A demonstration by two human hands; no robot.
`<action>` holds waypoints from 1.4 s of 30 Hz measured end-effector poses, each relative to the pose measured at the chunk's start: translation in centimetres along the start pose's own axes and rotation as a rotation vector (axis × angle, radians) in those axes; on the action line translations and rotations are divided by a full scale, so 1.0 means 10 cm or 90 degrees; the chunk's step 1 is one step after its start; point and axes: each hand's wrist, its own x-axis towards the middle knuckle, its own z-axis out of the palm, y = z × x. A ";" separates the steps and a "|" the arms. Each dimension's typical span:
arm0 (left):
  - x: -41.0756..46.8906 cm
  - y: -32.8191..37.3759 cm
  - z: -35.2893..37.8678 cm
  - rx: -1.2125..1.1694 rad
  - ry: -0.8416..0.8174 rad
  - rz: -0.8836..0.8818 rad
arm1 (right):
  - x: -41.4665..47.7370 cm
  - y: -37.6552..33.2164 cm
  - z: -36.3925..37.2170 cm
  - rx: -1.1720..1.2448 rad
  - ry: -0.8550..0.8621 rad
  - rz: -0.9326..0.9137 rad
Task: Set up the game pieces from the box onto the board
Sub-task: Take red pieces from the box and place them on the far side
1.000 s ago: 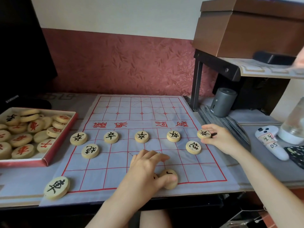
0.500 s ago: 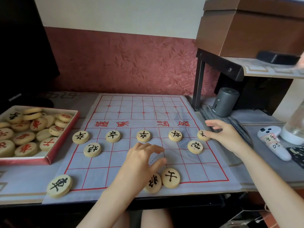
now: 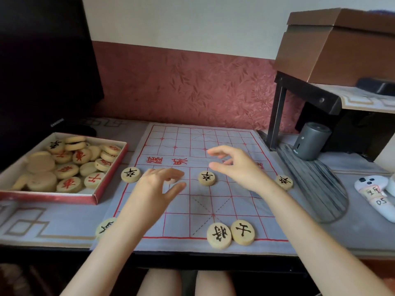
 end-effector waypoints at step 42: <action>-0.06 -1.71 -1.56 0.313 -0.005 -0.372 | 1.33 -1.32 2.55 -0.216 -0.269 -0.175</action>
